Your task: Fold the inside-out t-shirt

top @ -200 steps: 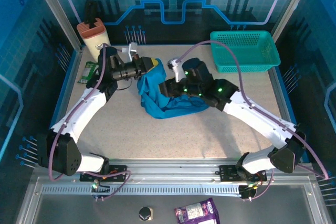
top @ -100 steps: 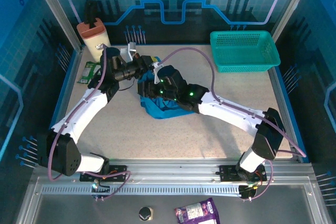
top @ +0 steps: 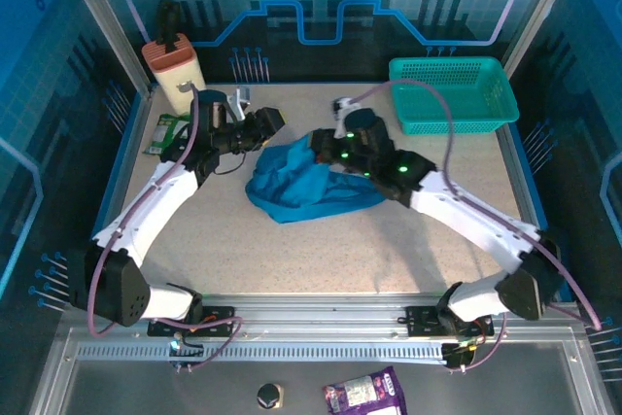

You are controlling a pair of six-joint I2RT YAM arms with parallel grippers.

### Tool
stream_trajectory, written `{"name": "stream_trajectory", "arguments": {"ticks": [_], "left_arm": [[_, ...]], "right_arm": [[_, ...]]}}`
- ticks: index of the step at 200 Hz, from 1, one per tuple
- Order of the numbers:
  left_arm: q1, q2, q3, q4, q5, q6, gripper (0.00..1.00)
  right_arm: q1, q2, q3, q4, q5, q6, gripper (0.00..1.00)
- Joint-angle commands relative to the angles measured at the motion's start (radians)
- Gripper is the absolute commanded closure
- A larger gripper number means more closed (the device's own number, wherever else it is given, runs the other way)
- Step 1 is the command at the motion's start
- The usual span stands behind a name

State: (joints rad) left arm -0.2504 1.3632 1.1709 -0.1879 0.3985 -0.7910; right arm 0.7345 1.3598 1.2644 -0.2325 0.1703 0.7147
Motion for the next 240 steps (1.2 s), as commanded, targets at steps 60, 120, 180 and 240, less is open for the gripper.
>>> {"name": "stream_trajectory", "arguments": {"ticks": [60, 120, 180, 240], "left_arm": [[0.018, 0.101, -0.109, -0.286, -0.110, 0.209, 0.46], [0.046, 0.159, -0.260, -0.279, -0.178, 0.197, 0.48], [0.157, 0.161, -0.338, -0.220, -0.111, 0.206, 0.62], [0.155, 0.246, -0.341, -0.086, 0.049, 0.130, 0.70]], "right_arm": [[-0.328, -0.275, -0.312, -0.239, -0.009, 0.042, 1.00], [-0.413, -0.295, -0.332, -0.268, -0.020, -0.002, 1.00], [-0.428, -0.295, -0.332, -0.270, -0.023, -0.005, 1.00], [-0.428, -0.300, -0.315, -0.282, -0.028, -0.001, 1.00]]}}
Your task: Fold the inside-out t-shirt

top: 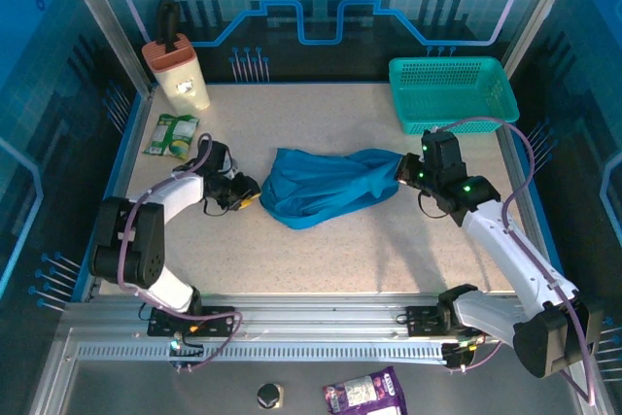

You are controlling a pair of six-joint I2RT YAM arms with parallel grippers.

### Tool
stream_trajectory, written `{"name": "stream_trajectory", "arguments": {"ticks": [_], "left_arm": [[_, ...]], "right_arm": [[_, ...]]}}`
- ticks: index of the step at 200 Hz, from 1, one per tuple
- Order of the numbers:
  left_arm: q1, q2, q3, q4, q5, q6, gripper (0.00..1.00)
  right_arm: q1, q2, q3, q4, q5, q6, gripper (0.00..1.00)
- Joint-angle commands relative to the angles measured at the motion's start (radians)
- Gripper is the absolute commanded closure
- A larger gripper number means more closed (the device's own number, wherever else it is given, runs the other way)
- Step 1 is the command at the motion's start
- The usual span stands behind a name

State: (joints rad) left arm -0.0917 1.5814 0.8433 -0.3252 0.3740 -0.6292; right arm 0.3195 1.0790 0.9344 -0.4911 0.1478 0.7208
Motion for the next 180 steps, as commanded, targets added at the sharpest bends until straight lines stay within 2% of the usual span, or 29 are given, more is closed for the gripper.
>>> {"name": "stream_trajectory", "arguments": {"ticks": [1, 82, 104, 131, 180], "left_arm": [[-0.003, 0.028, -0.014, 0.052, 0.073, -0.031, 0.70], [-0.011, 0.057, -0.025, 0.037, 0.052, -0.023, 0.87], [-0.018, 0.068, -0.023, 0.046, 0.059, -0.028, 0.86], [-0.034, 0.084, -0.020, 0.073, 0.081, -0.045, 0.82], [-0.046, 0.113, -0.013, 0.083, 0.061, -0.048, 0.84]], "right_arm": [[-0.013, -0.020, 0.014, -0.023, -0.004, -0.008, 1.00], [-0.013, -0.025, 0.023, -0.033, -0.001, -0.001, 1.00], [-0.013, -0.022, 0.025, -0.033, -0.004, 0.002, 1.00], [-0.014, -0.019, 0.029, -0.029, -0.004, 0.002, 1.00], [-0.013, -0.024, 0.029, -0.032, -0.005, 0.001, 1.00]]}}
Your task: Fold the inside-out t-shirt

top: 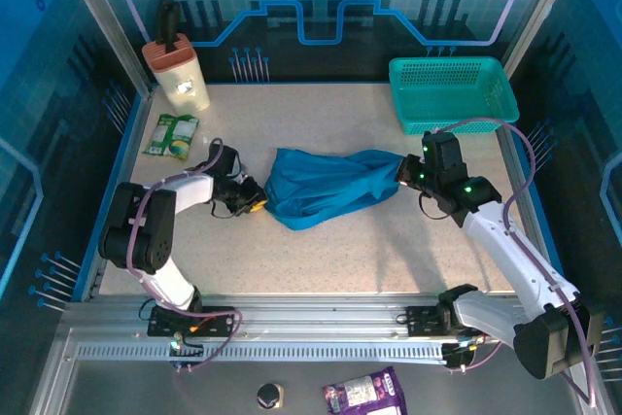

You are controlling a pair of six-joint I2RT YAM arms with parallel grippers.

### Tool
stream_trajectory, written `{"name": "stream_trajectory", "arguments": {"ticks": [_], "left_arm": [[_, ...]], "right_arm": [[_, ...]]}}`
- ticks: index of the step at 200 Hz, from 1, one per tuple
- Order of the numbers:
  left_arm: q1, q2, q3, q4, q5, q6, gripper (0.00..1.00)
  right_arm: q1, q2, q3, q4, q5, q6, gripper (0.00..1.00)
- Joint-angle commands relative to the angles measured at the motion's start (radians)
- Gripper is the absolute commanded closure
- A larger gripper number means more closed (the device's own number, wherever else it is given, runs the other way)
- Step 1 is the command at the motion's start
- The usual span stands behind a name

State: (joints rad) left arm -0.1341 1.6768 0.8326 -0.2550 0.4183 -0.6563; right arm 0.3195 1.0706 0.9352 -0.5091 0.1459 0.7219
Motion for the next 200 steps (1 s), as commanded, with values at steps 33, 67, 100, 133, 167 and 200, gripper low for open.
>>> {"name": "stream_trajectory", "arguments": {"ticks": [33, 67, 100, 133, 167, 200], "left_arm": [[-0.006, 0.033, 0.013, 0.013, 0.012, -0.017, 0.84], [-0.006, 0.071, 0.026, 0.013, -0.007, 0.000, 0.91], [0.009, 0.054, 0.077, -0.001, -0.018, 0.004, 1.00], [0.118, -0.041, 0.214, -0.089, -0.036, 0.042, 1.00], [0.257, -0.094, 0.450, -0.176, -0.045, 0.071, 1.00], [0.379, -0.128, 0.657, -0.161, 0.008, 0.015, 1.00]], "right_arm": [[-0.013, -0.020, 0.036, -0.015, 0.002, -0.005, 1.00], [-0.013, -0.017, 0.042, -0.012, 0.006, -0.009, 1.00], [-0.026, 0.003, 0.104, -0.020, 0.029, -0.061, 1.00], [-0.102, 0.041, 0.255, -0.031, 0.022, -0.139, 1.00], [-0.237, 0.100, 0.456, -0.022, -0.046, -0.192, 1.00], [-0.360, 0.135, 0.660, -0.033, -0.090, -0.207, 1.00]]}}
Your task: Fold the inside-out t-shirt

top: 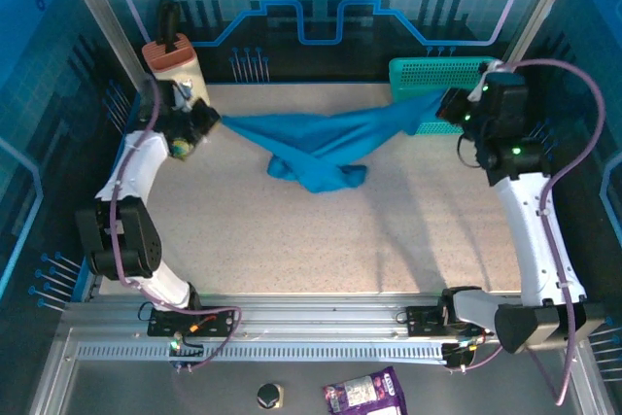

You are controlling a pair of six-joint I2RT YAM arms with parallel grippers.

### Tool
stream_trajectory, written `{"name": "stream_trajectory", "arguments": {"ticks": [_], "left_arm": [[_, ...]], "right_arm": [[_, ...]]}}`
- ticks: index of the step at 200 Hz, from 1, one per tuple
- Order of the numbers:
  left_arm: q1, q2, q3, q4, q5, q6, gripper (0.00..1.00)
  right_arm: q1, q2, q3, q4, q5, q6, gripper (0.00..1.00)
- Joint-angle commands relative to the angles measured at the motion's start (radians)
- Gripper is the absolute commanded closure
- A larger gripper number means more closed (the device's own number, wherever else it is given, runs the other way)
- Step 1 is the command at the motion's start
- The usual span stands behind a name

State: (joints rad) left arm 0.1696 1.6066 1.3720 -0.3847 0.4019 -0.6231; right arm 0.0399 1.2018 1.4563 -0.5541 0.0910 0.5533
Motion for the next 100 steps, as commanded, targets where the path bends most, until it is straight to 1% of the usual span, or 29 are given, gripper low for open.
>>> {"name": "stream_trajectory", "arguments": {"ticks": [1, 23, 35, 55, 68, 78, 90, 100], "left_arm": [[0.078, -0.060, 0.122, -0.030, 0.024, -0.020, 1.00], [0.143, -0.114, 0.174, 0.012, 0.016, -0.058, 1.00], [0.177, -0.146, 0.173, 0.029, 0.009, -0.078, 1.00], [0.226, -0.201, 0.145, 0.066, 0.030, -0.114, 1.00], [0.240, -0.237, 0.121, 0.117, 0.068, -0.142, 1.00], [0.243, -0.258, 0.118, 0.158, 0.102, -0.160, 1.00], [0.241, -0.279, 0.114, 0.243, 0.170, -0.198, 1.00], [0.240, -0.293, 0.127, 0.285, 0.198, -0.225, 1.00]], "right_arm": [[-0.085, 0.004, 0.144, 0.011, -0.035, -0.038, 1.00], [-0.162, -0.023, 0.209, 0.006, -0.039, -0.028, 1.00], [-0.201, -0.053, 0.209, 0.005, -0.037, -0.017, 1.00], [-0.260, -0.117, 0.178, 0.005, -0.037, 0.012, 1.00], [-0.287, -0.152, 0.167, 0.001, -0.064, 0.039, 1.00], [-0.290, -0.169, 0.171, 0.006, -0.092, 0.053, 1.00], [-0.288, -0.183, 0.176, 0.034, -0.156, 0.074, 1.00], [-0.289, -0.189, 0.182, 0.068, -0.212, 0.091, 1.00]]}}
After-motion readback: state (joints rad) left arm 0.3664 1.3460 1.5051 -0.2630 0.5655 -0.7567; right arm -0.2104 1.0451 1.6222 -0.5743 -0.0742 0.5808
